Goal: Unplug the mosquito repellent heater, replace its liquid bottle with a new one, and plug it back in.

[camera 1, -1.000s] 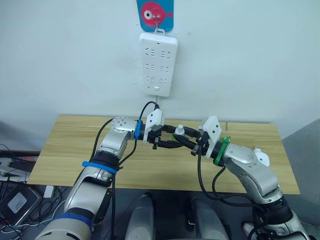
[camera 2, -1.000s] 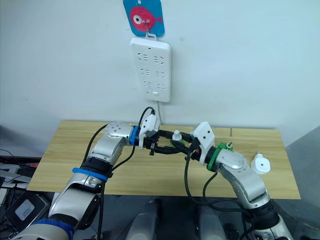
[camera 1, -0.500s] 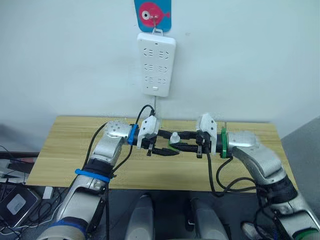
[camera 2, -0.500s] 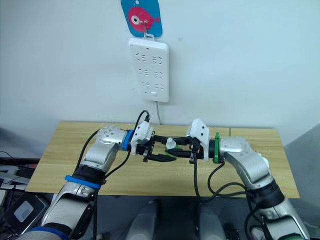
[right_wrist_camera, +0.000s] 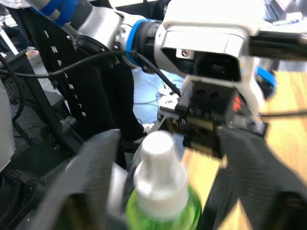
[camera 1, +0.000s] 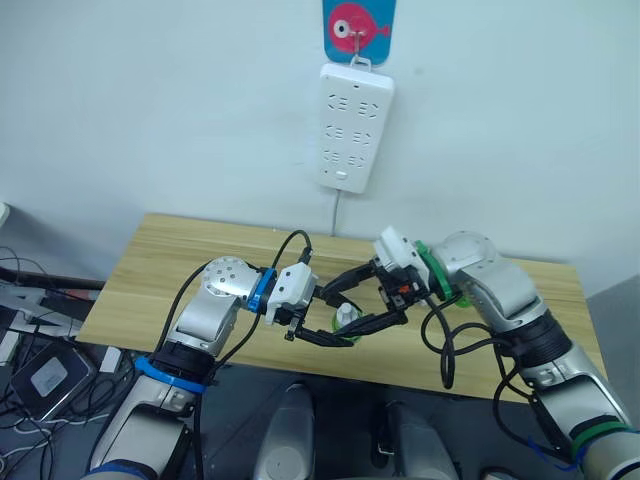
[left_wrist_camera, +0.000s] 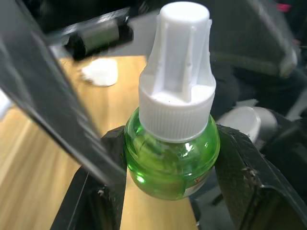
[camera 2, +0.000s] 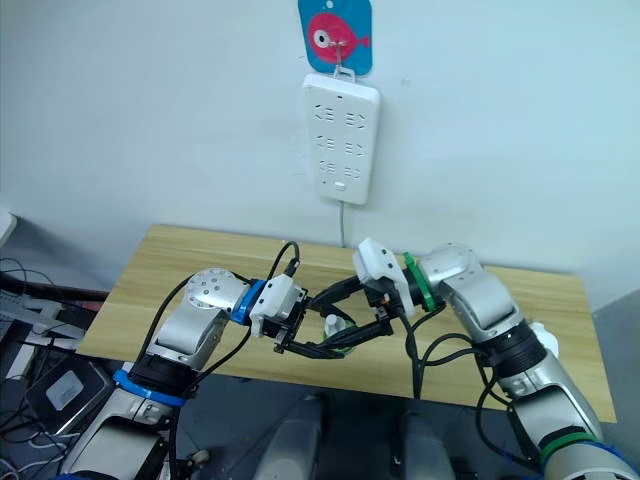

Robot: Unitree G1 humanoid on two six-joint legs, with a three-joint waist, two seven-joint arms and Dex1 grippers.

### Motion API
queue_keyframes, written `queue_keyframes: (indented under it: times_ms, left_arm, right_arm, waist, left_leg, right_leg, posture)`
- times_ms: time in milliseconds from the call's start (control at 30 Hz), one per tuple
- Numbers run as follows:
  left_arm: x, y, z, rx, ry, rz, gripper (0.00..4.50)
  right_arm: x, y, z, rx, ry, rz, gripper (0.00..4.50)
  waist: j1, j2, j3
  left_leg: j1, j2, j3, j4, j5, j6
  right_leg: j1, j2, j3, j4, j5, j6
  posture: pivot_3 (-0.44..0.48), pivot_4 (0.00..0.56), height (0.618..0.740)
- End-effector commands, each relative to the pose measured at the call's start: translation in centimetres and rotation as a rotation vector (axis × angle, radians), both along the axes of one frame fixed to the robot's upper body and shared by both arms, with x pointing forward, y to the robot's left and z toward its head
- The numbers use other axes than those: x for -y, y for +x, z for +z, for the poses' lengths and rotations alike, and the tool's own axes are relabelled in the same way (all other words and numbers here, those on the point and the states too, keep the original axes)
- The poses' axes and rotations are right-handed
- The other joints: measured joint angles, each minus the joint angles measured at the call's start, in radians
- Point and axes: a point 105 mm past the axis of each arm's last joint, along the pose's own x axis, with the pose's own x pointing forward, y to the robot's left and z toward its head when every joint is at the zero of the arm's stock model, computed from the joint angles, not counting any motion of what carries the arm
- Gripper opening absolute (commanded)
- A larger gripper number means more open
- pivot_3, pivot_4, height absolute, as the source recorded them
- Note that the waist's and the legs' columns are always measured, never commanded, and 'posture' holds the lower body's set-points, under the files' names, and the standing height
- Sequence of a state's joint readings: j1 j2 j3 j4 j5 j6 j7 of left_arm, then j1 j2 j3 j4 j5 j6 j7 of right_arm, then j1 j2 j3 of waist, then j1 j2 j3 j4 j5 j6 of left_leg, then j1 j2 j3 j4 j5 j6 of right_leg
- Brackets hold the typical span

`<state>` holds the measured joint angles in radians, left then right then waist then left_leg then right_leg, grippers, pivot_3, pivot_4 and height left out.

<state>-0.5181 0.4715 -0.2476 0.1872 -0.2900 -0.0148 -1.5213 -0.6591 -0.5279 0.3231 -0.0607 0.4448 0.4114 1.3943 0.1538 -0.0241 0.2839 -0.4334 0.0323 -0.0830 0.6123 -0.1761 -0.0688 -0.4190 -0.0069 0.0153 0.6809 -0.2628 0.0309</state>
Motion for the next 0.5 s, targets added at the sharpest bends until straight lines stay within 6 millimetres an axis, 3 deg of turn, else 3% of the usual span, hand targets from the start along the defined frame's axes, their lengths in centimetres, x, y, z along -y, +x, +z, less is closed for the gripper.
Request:
queue_keyframes:
  times_ms: [33,233,333,500]
  left_arm:
    - [0.1,1.1,0.8,0.041,-0.045,0.057,2.23]
    - [-0.2,3.1,0.8,0.035,-0.095,0.217,2.23]
    - [-0.1,3.8,0.8,0.042,-0.119,0.28,2.23]
    - [0.6,4.2,0.9,0.036,-0.143,0.309,2.23]
  right_arm:
    - [2.0,0.2,1.1,0.043,0.023,-0.095,4.48]
    - [4.6,0.9,0.7,0.075,0.06,-0.427,4.48]
    - [4.0,0.5,0.5,0.099,0.119,-0.589,4.48]
    - [2.0,-0.4,-0.2,0.09,0.176,-0.686,4.48]
  waist:
    - [0.009,0.0,0.0]
    - [0.019,0.0,0.0]
    - [0.018,0.0,0.0]
    - [0.013,0.0,0.0]
  left_leg:
    - [0.0,0.0,0.0,0.0,0.0,0.0]
    - [0.0,0.0,0.001,0.0,0.0,0.0]
    - [0.0,0.0,0.001,0.0,0.0,0.0]
    - [0.0,0.0,0.002,0.0,0.0,0.0]
  right_leg:
    - [0.0,0.0,0.0,0.0,0.0,0.0]
    - [-0.001,0.0,0.001,0.0,0.001,-0.002]
    - [-0.001,0.0,0.001,0.0,0.001,-0.002]
    - [-0.001,0.0,0.002,0.0,0.0,0.001]
  posture:
    - [0.357,0.251,0.74]
    - [0.327,0.248,0.74]
    - [0.308,0.241,0.74]
    - [0.285,0.234,0.74]
